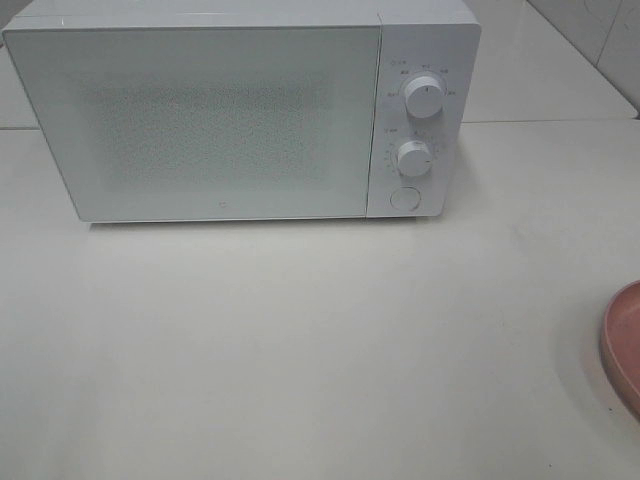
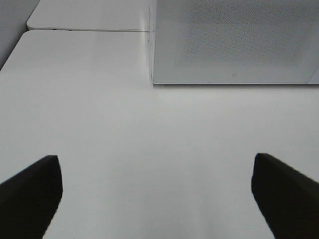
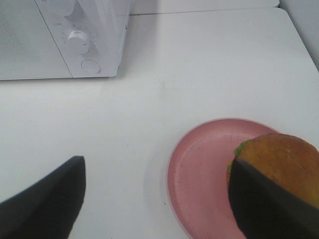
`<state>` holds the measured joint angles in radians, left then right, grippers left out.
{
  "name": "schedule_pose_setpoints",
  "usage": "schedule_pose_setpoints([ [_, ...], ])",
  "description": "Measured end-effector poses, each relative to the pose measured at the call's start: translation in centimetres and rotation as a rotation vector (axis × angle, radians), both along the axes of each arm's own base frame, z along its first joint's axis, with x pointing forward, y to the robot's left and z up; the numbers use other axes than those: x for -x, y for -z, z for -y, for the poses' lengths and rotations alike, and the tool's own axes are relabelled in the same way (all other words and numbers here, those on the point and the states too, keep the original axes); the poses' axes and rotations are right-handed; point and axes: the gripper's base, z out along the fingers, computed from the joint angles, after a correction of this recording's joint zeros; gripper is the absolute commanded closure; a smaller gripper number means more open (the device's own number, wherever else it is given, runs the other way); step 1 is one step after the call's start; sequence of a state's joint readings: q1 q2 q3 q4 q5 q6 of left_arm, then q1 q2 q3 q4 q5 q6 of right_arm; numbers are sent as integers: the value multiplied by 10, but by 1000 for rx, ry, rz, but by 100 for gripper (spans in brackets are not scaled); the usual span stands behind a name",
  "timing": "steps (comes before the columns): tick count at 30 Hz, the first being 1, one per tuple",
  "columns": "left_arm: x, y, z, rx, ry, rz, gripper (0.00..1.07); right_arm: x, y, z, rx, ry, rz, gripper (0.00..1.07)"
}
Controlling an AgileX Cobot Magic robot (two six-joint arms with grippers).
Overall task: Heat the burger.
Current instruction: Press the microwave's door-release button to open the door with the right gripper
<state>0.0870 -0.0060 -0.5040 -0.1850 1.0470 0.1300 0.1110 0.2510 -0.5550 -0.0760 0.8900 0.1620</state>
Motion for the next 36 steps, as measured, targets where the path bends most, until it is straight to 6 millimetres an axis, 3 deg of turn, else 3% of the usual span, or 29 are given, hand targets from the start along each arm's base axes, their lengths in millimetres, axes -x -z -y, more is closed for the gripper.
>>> schedule_pose_setpoints([
  [11,0,0,0,0,0,0,9,-35,-7,-5,-1,-14,51,34],
  [23,0,0,0,0,0,0,9,-80,-2,-11,4,-28,20,34],
  [26,0,0,0,0,0,0,9,-83,-1,-11,4,-28,13,34],
  [31,0,0,0,0,0,0,9,-109,11,-14,11,-39,11,34],
  [34,0,0,0,0,0,0,9,-112,14,-15,11,-41,9,34],
  [36,0,0,0,0,0,0,9,-124,29,-17,9,-50,14,34],
])
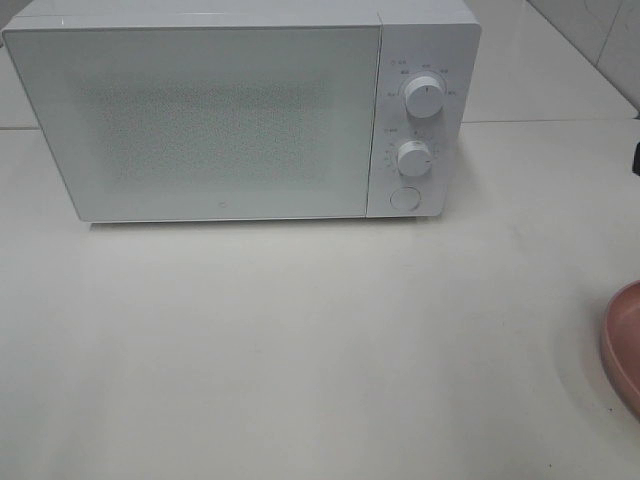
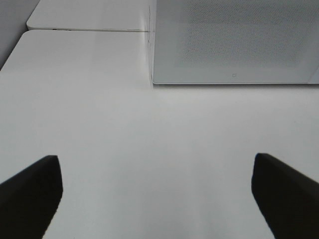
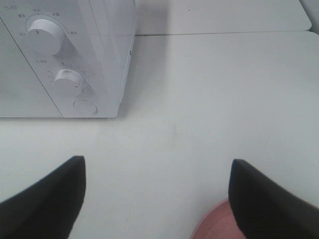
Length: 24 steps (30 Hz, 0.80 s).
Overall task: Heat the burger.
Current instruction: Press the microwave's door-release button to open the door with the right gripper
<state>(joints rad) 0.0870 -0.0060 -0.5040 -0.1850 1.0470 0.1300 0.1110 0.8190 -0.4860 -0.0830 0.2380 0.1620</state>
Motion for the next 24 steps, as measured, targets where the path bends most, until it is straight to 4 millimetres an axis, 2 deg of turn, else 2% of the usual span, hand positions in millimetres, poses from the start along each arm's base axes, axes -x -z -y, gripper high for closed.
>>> schedule_pose_setpoints([
  [9,0,0,0,0,0,0,9,-25,14,-4,25,-43,107,34],
  [15,0,0,0,0,0,0,9,-42,31,-11,-10,-83,259,34],
  [24,0,0,0,0,0,0,9,-51,56,-15,-15,-124,360,34],
])
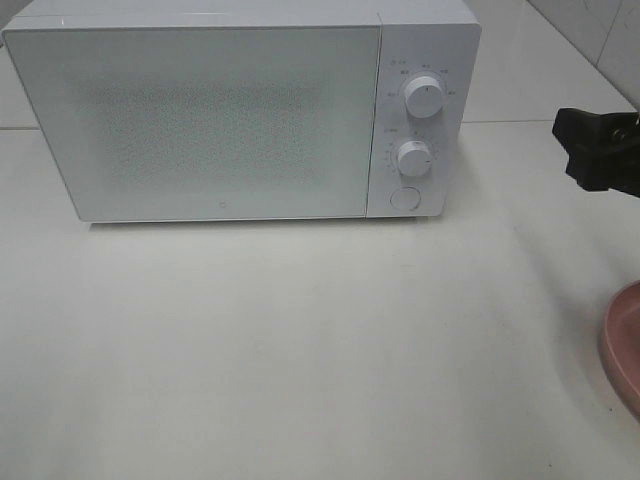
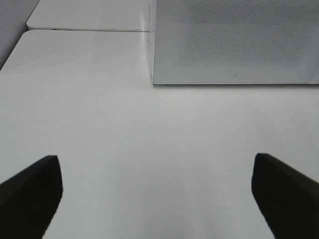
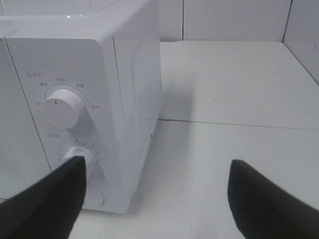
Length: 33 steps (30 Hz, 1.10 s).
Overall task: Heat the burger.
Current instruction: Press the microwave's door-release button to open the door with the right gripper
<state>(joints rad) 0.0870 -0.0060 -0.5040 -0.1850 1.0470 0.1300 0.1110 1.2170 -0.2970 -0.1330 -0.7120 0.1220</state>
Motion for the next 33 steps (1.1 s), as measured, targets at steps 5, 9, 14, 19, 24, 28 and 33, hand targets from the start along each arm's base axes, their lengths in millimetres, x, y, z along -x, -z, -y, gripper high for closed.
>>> schedule_pose_setpoints([
  [5,0,0,0,0,0,0,9,-4,15,-3,-5,33,31,34],
  [9,0,0,0,0,0,0,9,-3,33,-18,57,63,3,34],
  [14,0,0,0,0,0,0,9,-2,45,-35,68,84,-8,34],
  [19,0,0,0,0,0,0,9,2,54,-52,67,75,-1,34],
  [24,0,0,0,0,0,0,9,8,61,-67,74,57,3,34],
  [28,0,0,0,0,0,0,9,10,66,-82,66,54,-15,34],
  [33,0,0,0,0,0,0,9,8,67,-95,54,40,-12,34],
])
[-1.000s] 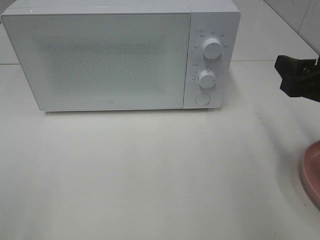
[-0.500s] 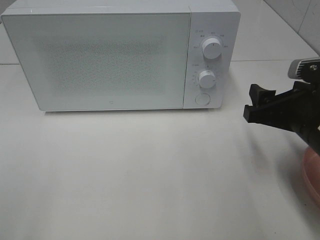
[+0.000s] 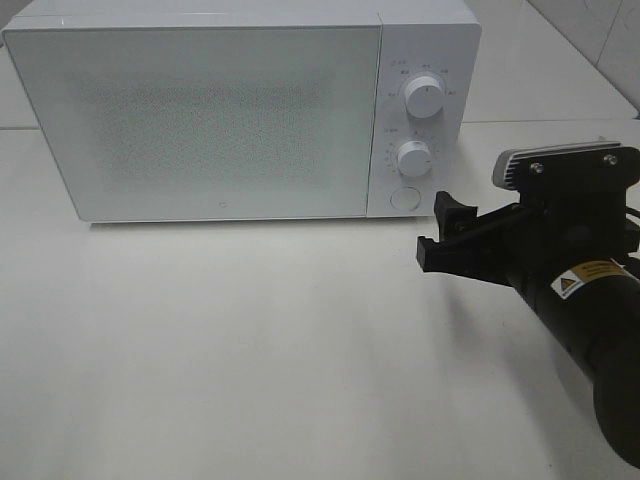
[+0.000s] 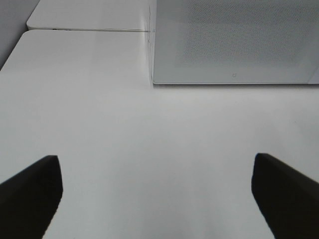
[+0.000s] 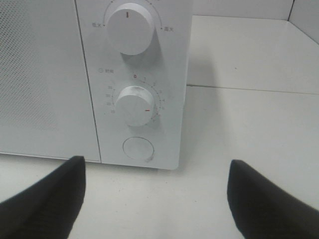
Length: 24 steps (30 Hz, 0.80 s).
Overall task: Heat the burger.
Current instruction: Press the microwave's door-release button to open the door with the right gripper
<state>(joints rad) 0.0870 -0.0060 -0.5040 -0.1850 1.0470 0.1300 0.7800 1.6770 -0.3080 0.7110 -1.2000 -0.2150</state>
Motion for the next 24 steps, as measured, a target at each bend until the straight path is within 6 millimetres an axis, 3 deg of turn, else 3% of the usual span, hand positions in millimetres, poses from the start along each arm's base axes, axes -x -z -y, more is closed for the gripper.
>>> schedule_pose_setpoints([
  [7,0,0,0,0,0,0,9,-4,1,-7,-15,-4,-6,34],
  [12,0,0,0,0,0,0,9,-3,5,-7,-120,25,-49,34],
  [20,0,0,0,0,0,0,9,-3,7,-8,-524,137,-132,39],
  [24,0,0,0,0,0,0,9,-3,7,-8,-719,193,-159,48],
])
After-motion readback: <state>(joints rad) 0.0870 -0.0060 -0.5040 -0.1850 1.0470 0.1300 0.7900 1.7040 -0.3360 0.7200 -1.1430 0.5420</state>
